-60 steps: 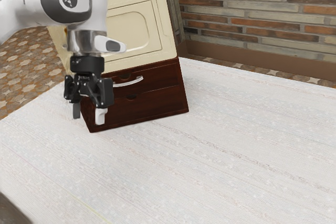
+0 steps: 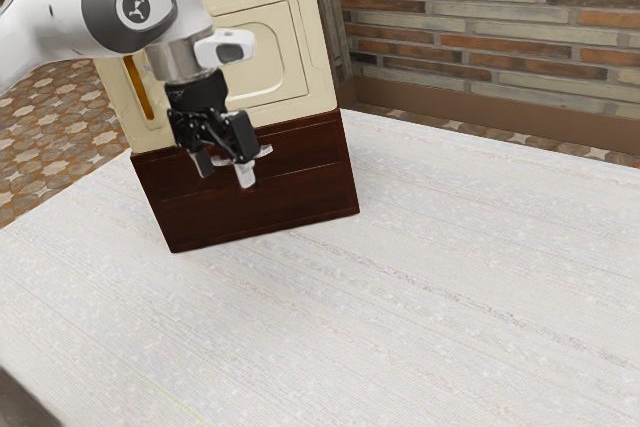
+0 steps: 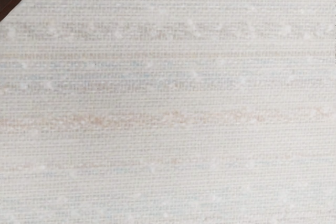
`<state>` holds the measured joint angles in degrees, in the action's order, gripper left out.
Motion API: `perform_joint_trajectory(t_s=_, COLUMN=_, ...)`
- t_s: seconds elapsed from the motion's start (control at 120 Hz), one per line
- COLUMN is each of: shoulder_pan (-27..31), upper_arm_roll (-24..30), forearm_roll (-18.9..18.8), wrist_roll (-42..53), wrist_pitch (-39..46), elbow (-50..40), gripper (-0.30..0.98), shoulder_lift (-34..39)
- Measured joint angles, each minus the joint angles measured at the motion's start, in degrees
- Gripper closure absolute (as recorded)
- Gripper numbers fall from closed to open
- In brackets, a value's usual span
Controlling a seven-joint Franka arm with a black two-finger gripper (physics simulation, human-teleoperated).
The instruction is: Pull the drawer handle with one arm to open the drawer
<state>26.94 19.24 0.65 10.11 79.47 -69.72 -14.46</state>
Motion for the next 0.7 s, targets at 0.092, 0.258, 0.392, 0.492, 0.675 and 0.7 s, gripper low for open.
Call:
perform_joint_trajectory(t_s=0.092, shoulder_pan=0.0, upper_arm_roll=0.0, forearm_roll=0.0, wrist_roll=0.6, wrist_pitch=0.8, elbow=0.0, gripper=0.0, shoulder_lift=0.0)
perform_joint_trajectory(t_s=0.258, shoulder_pan=0.0, upper_arm_roll=0.0, forearm_roll=-0.1, wrist_roll=1.4, wrist_pitch=-0.3, elbow=4.6, gripper=0.0, shoulder_lift=4.4)
perform_joint_trajectory(t_s=0.392, shoulder_pan=0.0, upper_arm_roll=-0.4, forearm_roll=-0.1, wrist_roll=1.7, wrist_pitch=-2.5, elbow=6.6, gripper=0.0, shoulder_lift=6.6)
perform_joint_trajectory(t_s=0.492, shoulder_pan=-0.2, upper_arm_roll=-0.2, forearm_roll=-1.1, wrist_roll=2.2, wrist_pitch=-2.7, elbow=6.4, gripper=0.0, shoulder_lift=6.7)
perform_joint_trajectory(t_s=0.675, shoulder_pan=-3.7, upper_arm_roll=0.2, forearm_roll=-6.6, wrist_roll=4.2, wrist_pitch=2.1, elbow=-3.5, gripper=0.0, shoulder_lift=6.4)
perform_joint_trajectory(t_s=0.7, shoulder_pan=-3.9, upper_arm_roll=0.2, forearm_roll=-7.0, wrist_roll=4.5, wrist_pitch=2.8, elbow=-4.2, gripper=0.0, shoulder_lift=6.4)
